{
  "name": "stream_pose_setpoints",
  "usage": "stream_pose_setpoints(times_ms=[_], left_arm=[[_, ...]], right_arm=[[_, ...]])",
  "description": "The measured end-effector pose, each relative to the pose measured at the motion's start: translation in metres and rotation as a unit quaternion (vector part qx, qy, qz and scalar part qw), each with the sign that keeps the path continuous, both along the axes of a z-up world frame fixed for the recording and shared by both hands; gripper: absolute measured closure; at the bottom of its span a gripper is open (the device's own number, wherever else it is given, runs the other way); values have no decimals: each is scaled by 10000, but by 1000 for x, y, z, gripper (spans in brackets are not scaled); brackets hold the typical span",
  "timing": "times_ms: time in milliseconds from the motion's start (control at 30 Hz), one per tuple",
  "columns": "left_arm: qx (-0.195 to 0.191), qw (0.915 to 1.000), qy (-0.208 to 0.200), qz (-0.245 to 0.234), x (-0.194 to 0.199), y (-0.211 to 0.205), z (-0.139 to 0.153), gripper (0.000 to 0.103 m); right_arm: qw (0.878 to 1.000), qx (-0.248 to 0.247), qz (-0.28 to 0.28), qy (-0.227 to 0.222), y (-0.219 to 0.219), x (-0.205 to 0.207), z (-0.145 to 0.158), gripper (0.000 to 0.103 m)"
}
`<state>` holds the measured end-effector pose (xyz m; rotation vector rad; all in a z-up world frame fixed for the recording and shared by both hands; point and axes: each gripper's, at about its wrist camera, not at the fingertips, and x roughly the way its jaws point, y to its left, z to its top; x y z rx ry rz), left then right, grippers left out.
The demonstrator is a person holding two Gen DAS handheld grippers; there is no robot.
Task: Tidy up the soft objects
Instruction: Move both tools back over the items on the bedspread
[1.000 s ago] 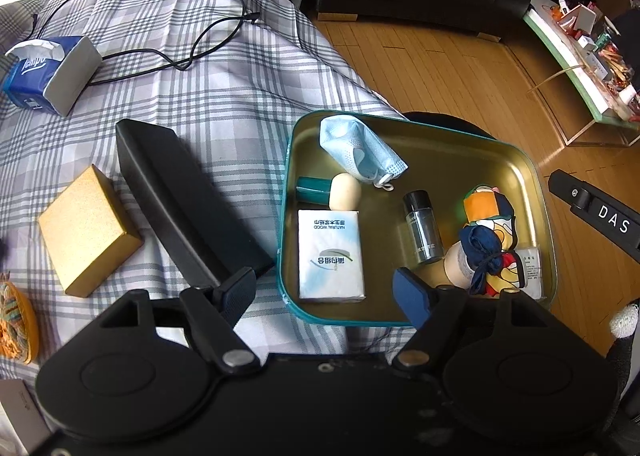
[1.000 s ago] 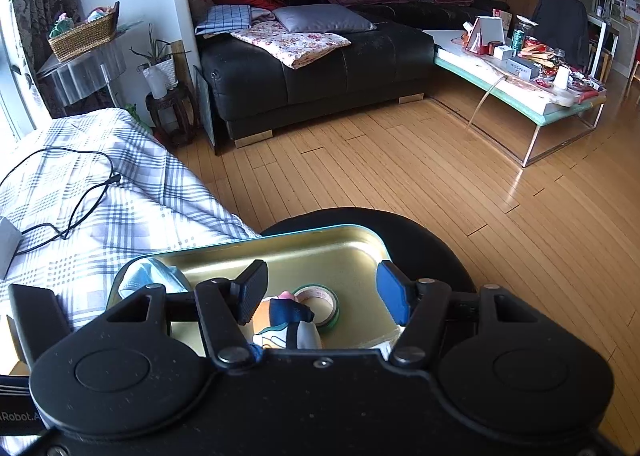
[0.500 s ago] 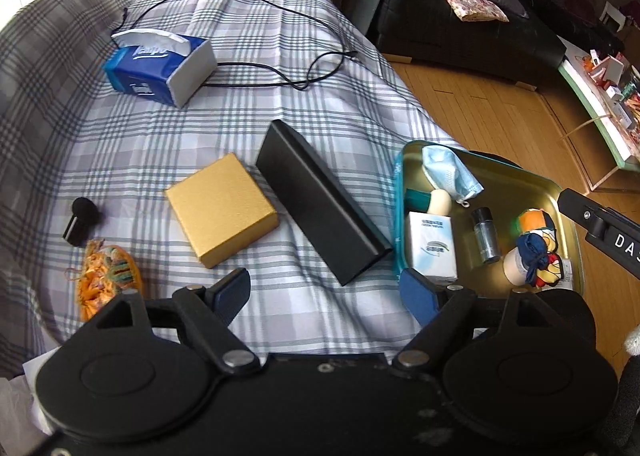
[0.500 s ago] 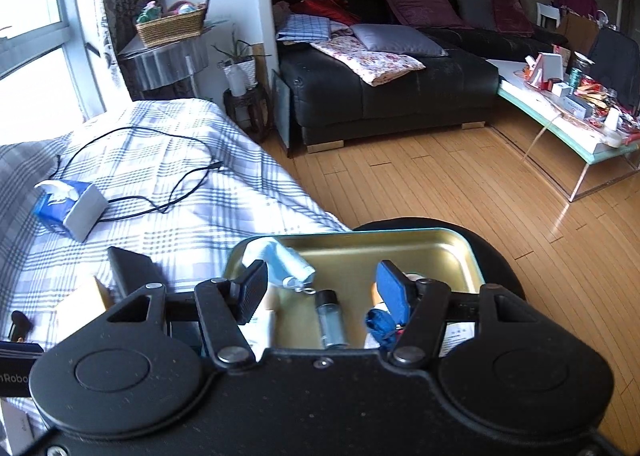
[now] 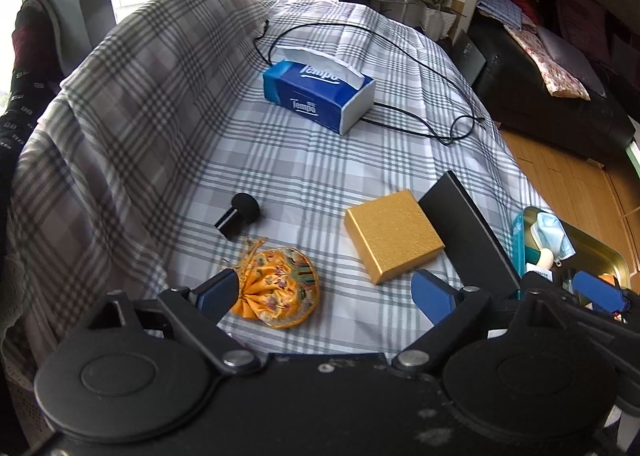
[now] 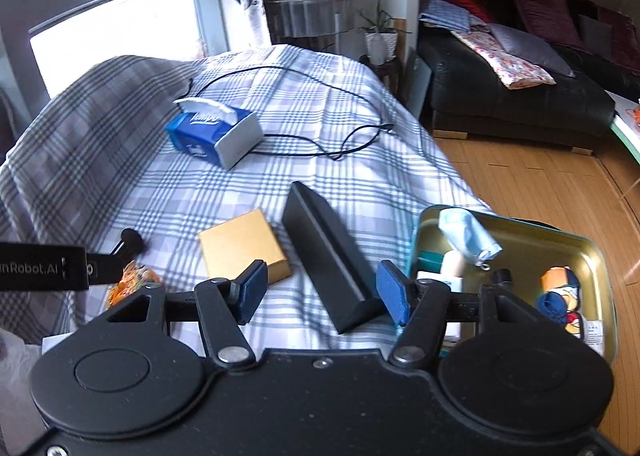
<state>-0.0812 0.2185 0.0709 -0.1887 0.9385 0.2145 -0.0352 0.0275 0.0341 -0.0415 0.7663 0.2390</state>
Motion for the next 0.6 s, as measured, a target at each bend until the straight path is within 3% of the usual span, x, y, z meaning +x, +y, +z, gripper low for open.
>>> stream_pose_setpoints(times_ms=[200,400,600], left_arm=[[-372,9981,-132,473,-8,44,-2,8],[-746,9908,-180,1113,-15,79,-12,7],[-838,9862,-298,1399,-19,92,-10,7]], right_arm=[[9984,-179,501,210,48,-3,-14,45],[9946,-366,885,391,90,-1,-34,44],[9906,-353,1191,580,125,6,-53,44]])
